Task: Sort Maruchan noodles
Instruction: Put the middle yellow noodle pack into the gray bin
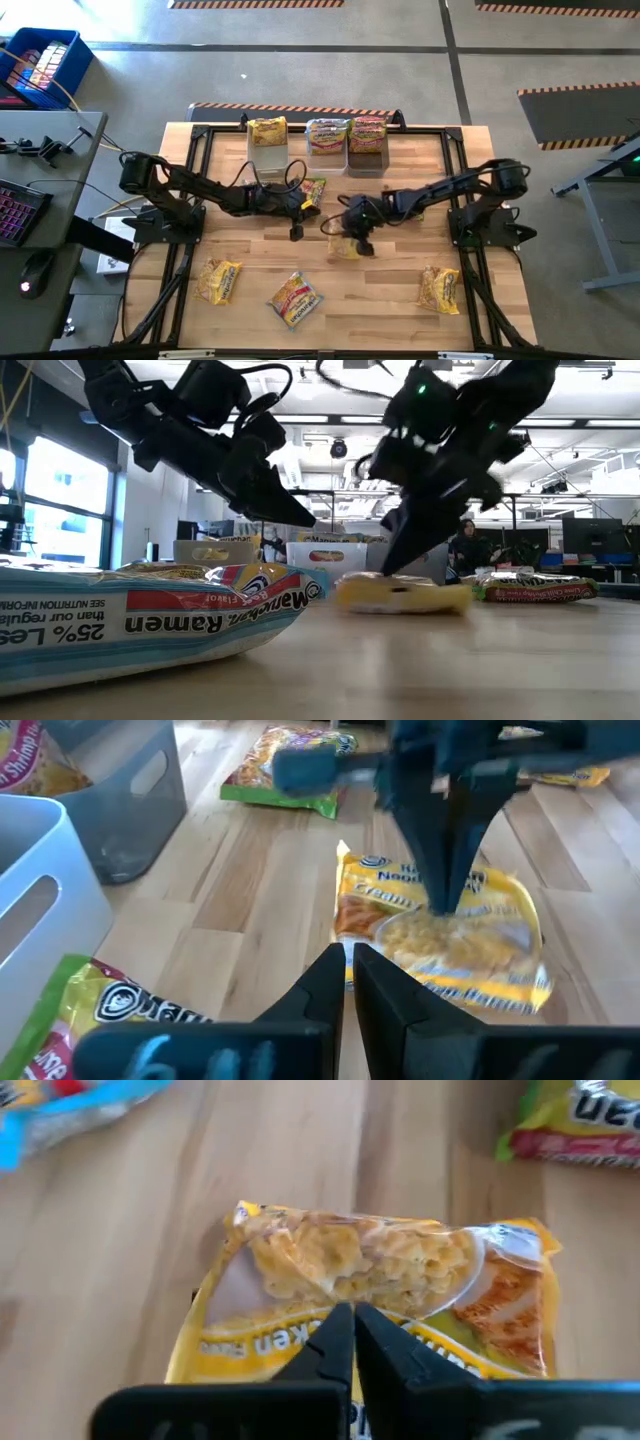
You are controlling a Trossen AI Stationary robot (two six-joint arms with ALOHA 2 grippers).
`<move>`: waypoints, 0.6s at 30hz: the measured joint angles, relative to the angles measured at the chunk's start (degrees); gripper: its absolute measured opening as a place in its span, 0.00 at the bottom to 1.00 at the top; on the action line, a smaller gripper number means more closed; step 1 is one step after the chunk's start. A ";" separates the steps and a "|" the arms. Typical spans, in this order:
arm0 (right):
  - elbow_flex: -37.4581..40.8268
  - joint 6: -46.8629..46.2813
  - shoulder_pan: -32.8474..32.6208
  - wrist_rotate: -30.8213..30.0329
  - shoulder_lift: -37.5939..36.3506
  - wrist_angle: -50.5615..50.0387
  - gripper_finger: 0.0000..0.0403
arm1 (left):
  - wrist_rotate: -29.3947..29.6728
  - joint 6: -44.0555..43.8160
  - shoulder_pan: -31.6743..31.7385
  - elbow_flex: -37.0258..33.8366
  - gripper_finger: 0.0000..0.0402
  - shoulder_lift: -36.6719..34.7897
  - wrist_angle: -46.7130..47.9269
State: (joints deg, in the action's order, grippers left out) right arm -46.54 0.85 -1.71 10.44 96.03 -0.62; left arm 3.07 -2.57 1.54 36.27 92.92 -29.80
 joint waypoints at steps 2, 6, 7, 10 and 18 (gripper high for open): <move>0.00 -1.31 -1.04 -1.93 -3.05 -2.29 0.00 | -0.06 -0.17 0.00 0.00 0.04 0.00 0.04; -0.07 -9.94 -3.22 -13.18 -8.10 -9.76 0.00 | -0.06 -0.17 0.00 0.00 0.08 0.00 -0.02; -0.07 -13.51 -3.56 -16.57 -9.07 -11.93 0.00 | -0.06 -0.17 0.00 0.00 0.09 0.00 -0.04; -0.09 -23.48 -3.59 -24.86 -10.31 -17.55 0.00 | -0.06 -0.35 0.00 0.00 0.12 0.00 -0.09; -0.07 -31.77 -1.33 -26.09 -4.28 -19.35 0.00 | -0.09 -2.40 0.00 0.00 0.20 -0.04 -0.06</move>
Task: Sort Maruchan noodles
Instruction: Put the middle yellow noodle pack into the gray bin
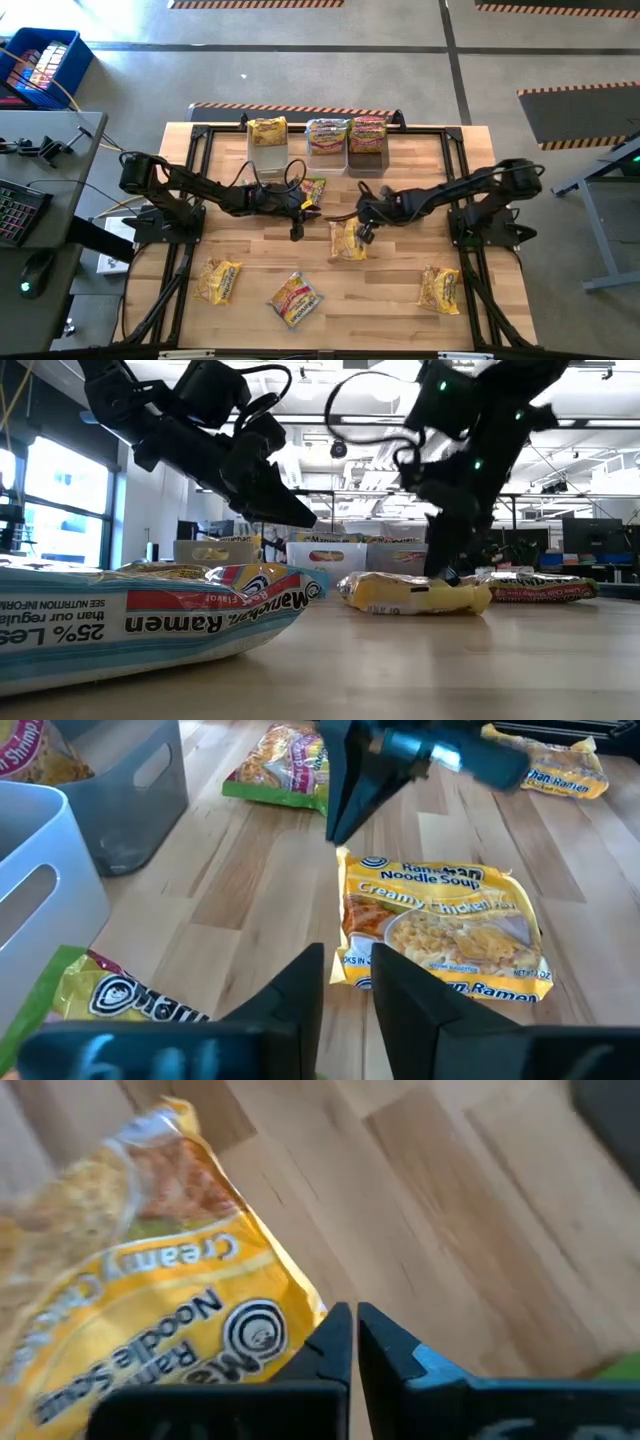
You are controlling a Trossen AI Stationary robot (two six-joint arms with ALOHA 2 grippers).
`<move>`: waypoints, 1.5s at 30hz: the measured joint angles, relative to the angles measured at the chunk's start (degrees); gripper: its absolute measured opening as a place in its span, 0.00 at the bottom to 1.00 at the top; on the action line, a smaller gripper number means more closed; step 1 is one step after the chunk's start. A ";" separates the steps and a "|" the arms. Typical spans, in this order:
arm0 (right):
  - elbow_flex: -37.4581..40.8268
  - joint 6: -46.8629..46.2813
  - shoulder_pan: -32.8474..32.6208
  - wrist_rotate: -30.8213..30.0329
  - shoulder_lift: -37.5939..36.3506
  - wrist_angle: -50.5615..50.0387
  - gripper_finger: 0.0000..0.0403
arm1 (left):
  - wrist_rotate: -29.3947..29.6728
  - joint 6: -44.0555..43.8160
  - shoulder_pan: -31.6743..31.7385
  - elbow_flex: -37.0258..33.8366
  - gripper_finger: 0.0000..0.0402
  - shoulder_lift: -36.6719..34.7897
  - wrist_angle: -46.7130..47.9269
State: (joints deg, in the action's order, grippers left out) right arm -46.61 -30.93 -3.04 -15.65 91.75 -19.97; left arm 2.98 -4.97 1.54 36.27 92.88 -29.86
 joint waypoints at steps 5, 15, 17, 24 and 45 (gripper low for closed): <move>0.02 7.94 0.99 1.46 5.11 8.35 0.00 | -0.05 -0.51 -0.07 0.00 0.21 0.02 0.02; -0.40 30.92 -0.96 14.39 5.32 28.46 0.00 | -4.33 -0.75 -0.13 -0.01 0.20 0.00 0.18; -0.68 28.87 -1.63 14.49 3.55 24.80 0.00 | -4.36 -0.79 -0.14 0.00 0.20 0.00 0.39; -1.01 15.85 -6.47 19.55 -1.65 7.75 0.00 | -4.35 -0.94 -0.15 0.00 0.20 0.00 0.78; 10.05 0.73 -18.59 4.30 -1.73 20.18 0.00 | -4.31 -2.25 -0.24 0.00 0.20 0.00 1.08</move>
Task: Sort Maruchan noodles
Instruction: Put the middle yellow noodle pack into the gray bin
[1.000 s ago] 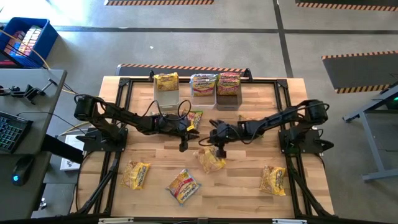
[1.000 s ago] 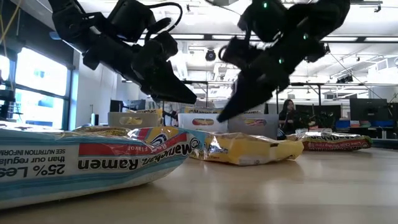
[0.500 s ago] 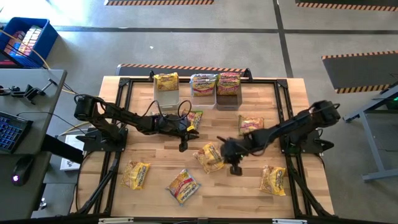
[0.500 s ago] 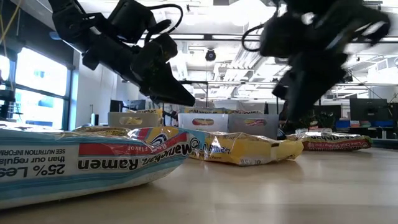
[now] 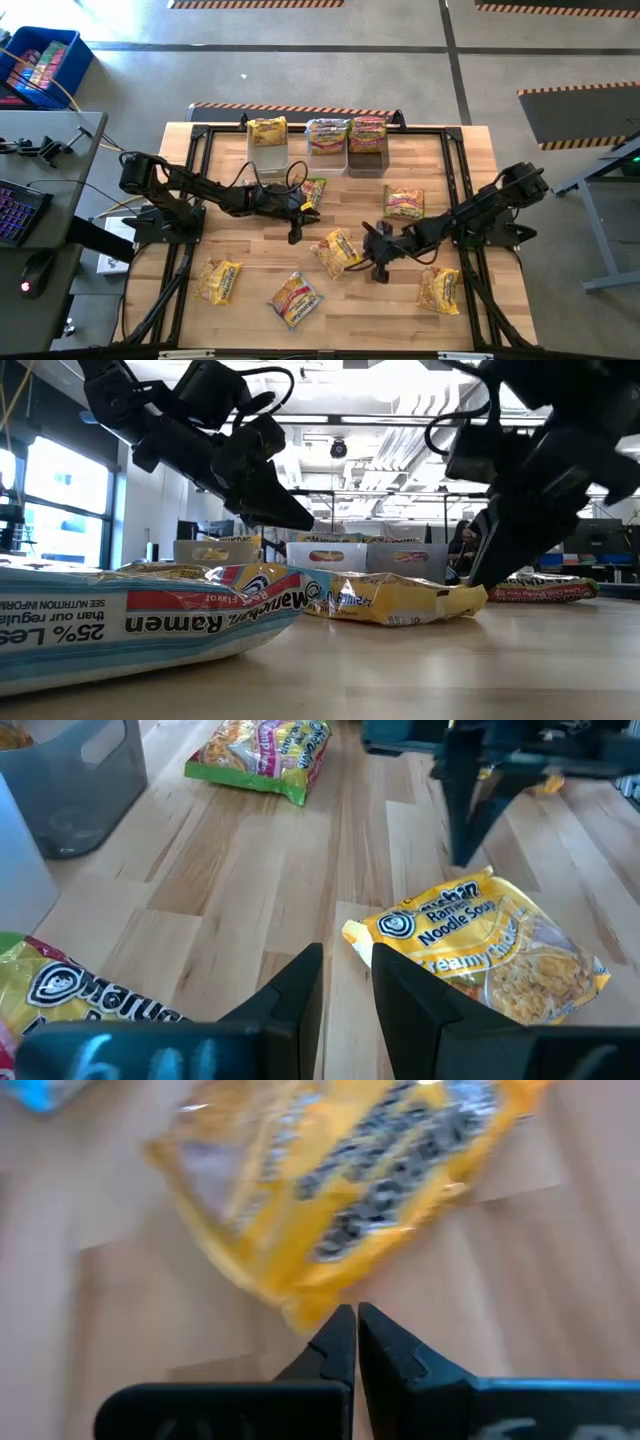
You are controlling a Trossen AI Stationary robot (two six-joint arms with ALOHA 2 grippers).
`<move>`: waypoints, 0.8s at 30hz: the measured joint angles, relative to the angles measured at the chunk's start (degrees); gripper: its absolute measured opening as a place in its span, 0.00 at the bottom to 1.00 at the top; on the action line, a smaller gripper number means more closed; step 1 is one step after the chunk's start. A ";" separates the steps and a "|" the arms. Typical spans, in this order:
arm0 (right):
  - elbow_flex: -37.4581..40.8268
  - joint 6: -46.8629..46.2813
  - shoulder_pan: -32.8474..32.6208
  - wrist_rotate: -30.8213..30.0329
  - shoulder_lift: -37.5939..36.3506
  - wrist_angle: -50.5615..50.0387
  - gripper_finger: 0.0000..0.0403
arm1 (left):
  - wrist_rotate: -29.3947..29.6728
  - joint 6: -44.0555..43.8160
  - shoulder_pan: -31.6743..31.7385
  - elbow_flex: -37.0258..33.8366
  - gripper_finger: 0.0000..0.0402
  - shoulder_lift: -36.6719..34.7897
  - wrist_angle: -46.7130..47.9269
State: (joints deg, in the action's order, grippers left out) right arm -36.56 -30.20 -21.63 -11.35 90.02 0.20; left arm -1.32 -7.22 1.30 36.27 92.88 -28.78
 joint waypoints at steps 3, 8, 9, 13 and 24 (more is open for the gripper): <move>1.01 0.36 0.27 -3.14 0.00 0.51 0.00 | 0.00 -1.22 0.00 0.00 0.20 0.02 -1.00; 1.62 2.45 2.01 -5.86 0.01 1.80 0.00 | 0.00 -1.58 -0.02 0.00 0.20 0.02 -1.90; 1.62 3.01 2.46 -5.97 0.02 1.76 0.00 | 0.02 -1.58 -0.10 0.00 0.20 0.02 -2.00; 0.97 3.01 3.54 -4.53 -0.93 -0.11 0.00 | 0.04 -1.63 -0.89 0.00 0.20 0.02 -1.98; 0.20 2.16 0.00 -4.66 -1.24 2.30 0.00 | 0.04 -0.64 -1.68 0.00 0.20 0.02 -2.10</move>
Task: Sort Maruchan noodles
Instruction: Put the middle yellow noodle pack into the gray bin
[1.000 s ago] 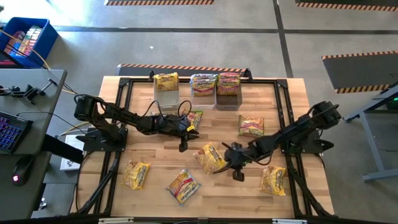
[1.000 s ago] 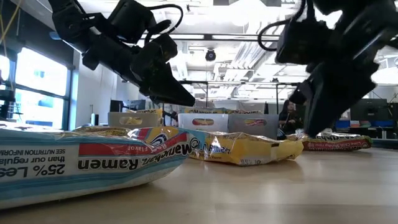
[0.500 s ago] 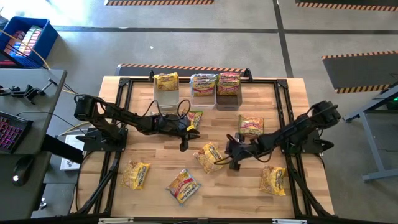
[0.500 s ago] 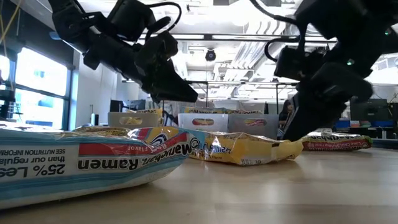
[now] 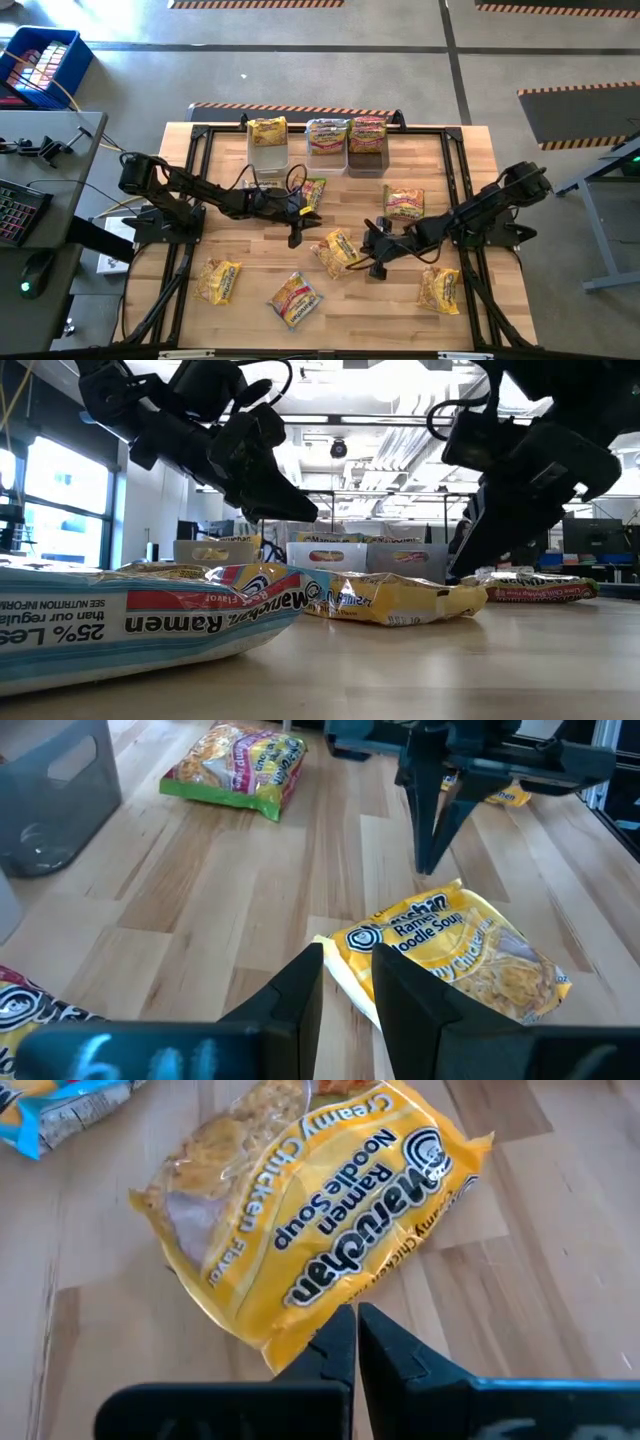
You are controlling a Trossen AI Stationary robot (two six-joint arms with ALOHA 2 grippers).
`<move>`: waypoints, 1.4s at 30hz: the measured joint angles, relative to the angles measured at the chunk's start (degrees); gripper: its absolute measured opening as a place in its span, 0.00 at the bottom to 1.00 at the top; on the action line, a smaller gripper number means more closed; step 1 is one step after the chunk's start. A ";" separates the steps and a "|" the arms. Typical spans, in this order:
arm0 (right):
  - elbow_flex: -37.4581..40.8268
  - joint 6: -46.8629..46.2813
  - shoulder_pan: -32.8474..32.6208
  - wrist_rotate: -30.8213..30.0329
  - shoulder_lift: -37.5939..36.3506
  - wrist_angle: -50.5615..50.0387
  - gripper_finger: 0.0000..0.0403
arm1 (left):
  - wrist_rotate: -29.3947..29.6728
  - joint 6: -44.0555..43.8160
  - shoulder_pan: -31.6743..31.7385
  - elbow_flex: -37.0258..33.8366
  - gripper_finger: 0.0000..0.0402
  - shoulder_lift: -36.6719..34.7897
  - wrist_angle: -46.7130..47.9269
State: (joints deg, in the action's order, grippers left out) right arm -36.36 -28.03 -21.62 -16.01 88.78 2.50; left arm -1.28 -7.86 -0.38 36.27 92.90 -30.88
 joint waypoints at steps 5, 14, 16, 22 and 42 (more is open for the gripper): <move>0.00 -0.04 -0.23 3.84 2.75 2.64 0.00 | 0.31 -0.02 -0.02 0.00 0.20 0.00 -0.27; 0.02 -0.02 -2.83 3.04 3.61 3.02 0.00 | 0.44 -0.45 -0.02 0.00 0.21 0.00 -0.27; 0.02 0.00 -3.57 1.33 2.73 2.97 0.00 | 0.44 -0.09 -0.04 0.00 0.22 0.00 -0.25; 0.02 0.00 -5.35 -0.13 1.78 4.45 0.00 | 0.45 -0.52 -0.11 0.00 0.24 0.00 -0.25; -0.22 -0.10 -5.38 2.08 10.68 10.11 0.00 | -2.88 -0.02 0.87 10.08 0.26 14.37 0.48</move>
State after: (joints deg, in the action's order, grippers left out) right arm -36.58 -28.13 -27.00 -13.93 99.46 12.62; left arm -4.15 -7.88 0.49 46.35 107.27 -30.41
